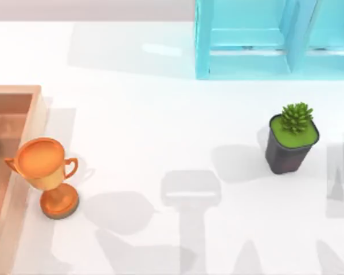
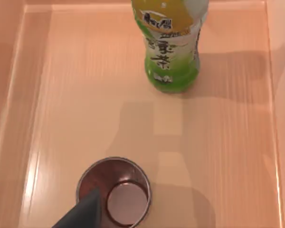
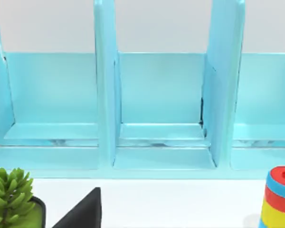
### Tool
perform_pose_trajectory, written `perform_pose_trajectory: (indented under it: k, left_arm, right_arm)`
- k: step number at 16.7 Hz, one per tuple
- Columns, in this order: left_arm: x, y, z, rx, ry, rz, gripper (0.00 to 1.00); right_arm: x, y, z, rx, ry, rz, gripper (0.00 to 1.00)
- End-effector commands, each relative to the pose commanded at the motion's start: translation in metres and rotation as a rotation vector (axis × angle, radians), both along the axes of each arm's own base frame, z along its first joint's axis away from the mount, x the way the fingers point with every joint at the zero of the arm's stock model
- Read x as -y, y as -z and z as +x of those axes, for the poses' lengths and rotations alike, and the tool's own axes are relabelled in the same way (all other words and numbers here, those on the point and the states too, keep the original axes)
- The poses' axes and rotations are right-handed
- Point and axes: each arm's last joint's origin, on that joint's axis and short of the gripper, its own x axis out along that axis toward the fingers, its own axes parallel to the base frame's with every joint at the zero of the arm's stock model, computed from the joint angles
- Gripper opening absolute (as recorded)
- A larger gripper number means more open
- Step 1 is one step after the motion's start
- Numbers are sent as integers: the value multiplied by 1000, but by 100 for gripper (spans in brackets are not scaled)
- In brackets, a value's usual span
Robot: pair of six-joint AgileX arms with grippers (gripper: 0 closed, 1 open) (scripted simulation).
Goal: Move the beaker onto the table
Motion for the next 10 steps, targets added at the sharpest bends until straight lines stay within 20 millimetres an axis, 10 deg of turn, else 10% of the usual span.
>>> perform_pose_trajectory:
  k: [10]
  left_arm:
    - [-46,-4,108,-694,11,-85,100]
  right_arm:
    - [0,0,0,0,0,0,100]
